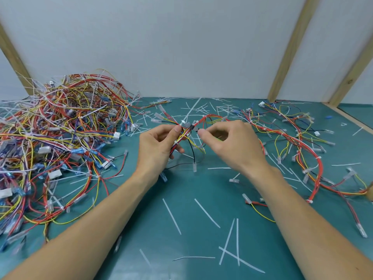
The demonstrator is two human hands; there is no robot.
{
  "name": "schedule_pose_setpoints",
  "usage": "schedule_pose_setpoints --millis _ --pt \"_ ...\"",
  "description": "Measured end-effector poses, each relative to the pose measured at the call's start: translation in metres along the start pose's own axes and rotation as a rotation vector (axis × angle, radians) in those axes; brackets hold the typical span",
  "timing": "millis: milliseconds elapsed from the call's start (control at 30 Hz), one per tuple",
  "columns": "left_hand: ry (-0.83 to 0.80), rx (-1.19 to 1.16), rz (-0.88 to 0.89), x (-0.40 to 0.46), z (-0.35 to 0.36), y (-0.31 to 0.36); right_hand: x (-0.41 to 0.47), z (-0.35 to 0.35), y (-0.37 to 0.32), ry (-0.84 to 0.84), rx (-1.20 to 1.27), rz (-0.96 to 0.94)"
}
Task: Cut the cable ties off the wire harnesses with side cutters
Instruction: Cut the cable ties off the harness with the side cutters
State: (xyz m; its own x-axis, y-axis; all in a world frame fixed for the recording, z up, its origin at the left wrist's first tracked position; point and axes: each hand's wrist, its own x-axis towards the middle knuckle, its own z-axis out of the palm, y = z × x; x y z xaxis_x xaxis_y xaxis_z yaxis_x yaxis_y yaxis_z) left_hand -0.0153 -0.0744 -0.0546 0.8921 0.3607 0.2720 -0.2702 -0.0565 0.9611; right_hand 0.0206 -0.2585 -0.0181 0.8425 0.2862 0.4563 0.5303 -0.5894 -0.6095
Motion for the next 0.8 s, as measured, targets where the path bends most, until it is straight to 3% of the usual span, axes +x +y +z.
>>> schedule_pose_setpoints --millis 300,800 --pt "0.024 -0.117 -0.132 0.003 0.002 0.005 0.004 -0.002 0.002 -0.172 0.173 0.130" --pt "0.088 -0.072 -0.141 0.003 0.004 -0.003 0.006 -0.011 0.001 -0.341 0.274 0.278"
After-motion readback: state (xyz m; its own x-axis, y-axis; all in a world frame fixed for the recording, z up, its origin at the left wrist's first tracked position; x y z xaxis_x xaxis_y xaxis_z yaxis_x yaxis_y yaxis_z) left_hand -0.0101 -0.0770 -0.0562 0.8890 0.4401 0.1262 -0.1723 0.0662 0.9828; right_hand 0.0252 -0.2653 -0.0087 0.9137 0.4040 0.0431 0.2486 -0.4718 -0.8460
